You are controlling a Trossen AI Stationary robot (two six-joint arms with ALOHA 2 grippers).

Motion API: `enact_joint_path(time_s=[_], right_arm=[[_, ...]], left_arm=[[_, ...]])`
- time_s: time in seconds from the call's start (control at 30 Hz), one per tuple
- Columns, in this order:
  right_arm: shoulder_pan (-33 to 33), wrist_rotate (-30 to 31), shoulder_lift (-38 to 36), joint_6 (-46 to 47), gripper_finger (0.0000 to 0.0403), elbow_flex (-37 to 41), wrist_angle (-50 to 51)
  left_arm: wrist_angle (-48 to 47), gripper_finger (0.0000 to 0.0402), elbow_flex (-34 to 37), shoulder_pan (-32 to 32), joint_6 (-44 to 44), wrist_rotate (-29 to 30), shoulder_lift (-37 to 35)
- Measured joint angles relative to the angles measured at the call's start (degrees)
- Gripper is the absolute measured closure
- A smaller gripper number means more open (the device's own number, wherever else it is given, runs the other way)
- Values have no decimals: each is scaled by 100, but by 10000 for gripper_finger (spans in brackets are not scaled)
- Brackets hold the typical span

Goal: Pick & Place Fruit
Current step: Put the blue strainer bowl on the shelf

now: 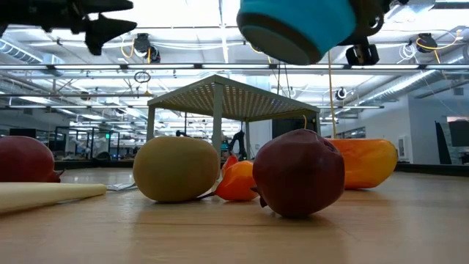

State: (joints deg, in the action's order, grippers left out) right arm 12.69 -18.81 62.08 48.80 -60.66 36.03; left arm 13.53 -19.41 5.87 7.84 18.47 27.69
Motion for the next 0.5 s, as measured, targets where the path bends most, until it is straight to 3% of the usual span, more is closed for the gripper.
enact_joint_path(time_s=[0.5], right_arm=[[7, 1211, 0, -18, 400, 0, -331]], left_arm=[[-1305, 174, -2317, 0, 645, 106, 2287]])
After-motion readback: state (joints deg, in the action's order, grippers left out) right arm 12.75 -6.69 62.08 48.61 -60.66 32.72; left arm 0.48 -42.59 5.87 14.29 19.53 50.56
